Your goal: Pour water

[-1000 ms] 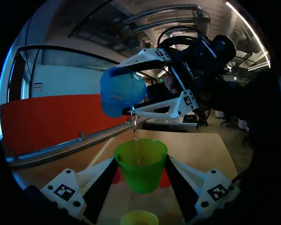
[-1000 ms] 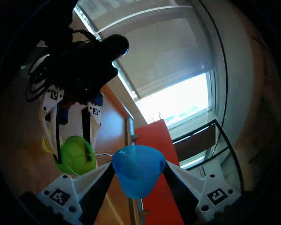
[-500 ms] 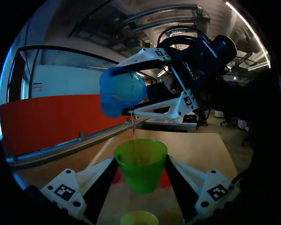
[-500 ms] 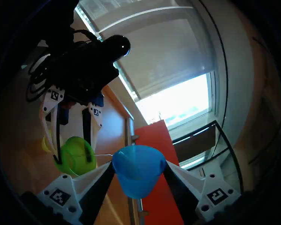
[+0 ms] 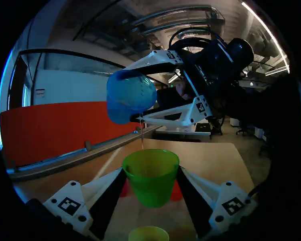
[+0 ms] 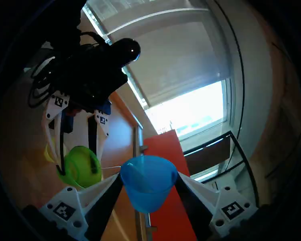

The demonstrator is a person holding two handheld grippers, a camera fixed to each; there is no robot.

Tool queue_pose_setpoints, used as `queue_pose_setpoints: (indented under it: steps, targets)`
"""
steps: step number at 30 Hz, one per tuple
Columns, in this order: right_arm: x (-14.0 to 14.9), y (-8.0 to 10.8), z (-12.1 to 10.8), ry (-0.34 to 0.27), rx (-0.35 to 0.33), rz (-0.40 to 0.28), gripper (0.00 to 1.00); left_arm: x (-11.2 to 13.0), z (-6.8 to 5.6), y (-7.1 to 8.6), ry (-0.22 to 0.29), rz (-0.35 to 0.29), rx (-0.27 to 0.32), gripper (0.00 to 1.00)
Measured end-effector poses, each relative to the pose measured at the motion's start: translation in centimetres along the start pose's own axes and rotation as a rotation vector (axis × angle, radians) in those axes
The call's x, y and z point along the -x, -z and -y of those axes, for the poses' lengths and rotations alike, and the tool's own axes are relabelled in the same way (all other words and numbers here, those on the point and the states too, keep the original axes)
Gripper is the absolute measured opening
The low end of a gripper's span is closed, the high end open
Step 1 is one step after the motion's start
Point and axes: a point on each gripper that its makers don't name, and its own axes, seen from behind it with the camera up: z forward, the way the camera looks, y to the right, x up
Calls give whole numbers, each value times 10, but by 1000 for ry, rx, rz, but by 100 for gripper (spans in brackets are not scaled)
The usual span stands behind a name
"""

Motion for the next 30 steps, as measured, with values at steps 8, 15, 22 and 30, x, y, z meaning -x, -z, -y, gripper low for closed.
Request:
queue_pose_setpoints:
  steps: [8,15,22,30]
  targets:
    - [0,0,-1,13,2,2,91,1,0,0,0,1,-1,86]
    - [-1,0,-2,27,5,4,91,0,0,0,0,1,-1,86]
    - [0,1,-2,40,3,8,91,2,0,0,-2,3,-1,86]
    - [1,0,0,50,-1,9,91,3,-1,1,-3,6,0,86]
